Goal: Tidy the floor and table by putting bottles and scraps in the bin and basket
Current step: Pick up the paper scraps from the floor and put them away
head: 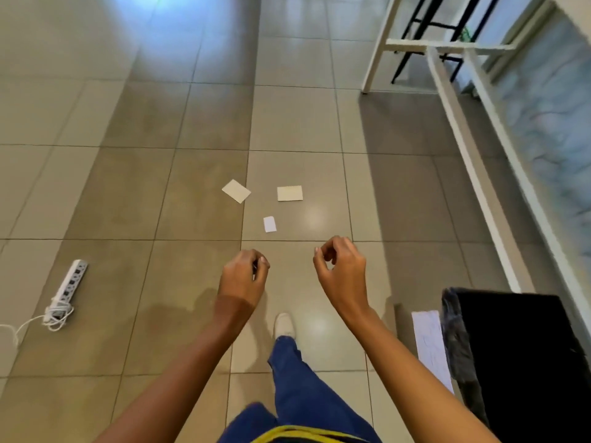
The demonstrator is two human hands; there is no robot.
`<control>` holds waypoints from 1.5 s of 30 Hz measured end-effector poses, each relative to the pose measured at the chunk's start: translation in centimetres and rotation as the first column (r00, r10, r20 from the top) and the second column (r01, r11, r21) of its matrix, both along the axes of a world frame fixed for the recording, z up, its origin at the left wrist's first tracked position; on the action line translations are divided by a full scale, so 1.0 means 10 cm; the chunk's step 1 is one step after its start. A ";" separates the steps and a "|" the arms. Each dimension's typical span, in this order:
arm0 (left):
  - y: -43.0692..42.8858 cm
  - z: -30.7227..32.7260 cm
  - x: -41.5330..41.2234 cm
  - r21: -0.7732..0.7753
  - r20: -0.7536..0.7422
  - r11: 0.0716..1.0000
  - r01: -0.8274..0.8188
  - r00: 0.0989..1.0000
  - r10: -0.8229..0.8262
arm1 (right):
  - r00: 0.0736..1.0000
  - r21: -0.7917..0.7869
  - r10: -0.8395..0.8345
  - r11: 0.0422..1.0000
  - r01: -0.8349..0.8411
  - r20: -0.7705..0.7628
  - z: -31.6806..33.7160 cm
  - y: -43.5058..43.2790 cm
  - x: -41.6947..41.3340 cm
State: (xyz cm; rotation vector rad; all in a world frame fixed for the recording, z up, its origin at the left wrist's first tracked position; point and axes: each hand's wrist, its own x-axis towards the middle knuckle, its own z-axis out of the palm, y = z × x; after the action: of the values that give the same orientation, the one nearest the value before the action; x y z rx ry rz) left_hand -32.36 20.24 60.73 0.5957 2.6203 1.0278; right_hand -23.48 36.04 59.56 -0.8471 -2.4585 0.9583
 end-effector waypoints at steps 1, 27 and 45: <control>0.05 0.00 -0.19 0.003 -0.001 1.000 -0.014 1.000 0.014 | 1.000 -0.008 0.021 1.000 -0.021 0.015 -0.02 0.09 -0.19; 1.66 -2.18 -4.34 -0.303 0.662 0.794 -0.526 0.484 0.573 | 0.951 -0.078 0.078 0.995 -0.057 0.299 -1.98 2.27 -4.27; 2.20 -6.22 -5.86 -0.546 0.649 0.543 -0.638 0.088 0.756 | 0.538 -0.084 0.406 0.847 -0.525 0.739 -5.96 3.13 -5.64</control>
State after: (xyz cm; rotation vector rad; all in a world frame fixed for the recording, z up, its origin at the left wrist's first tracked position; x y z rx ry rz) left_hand -90.98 42.25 -1.51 -1.1661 1.8399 0.9373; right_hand -79.87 67.38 -0.04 -0.5777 -3.5625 0.6109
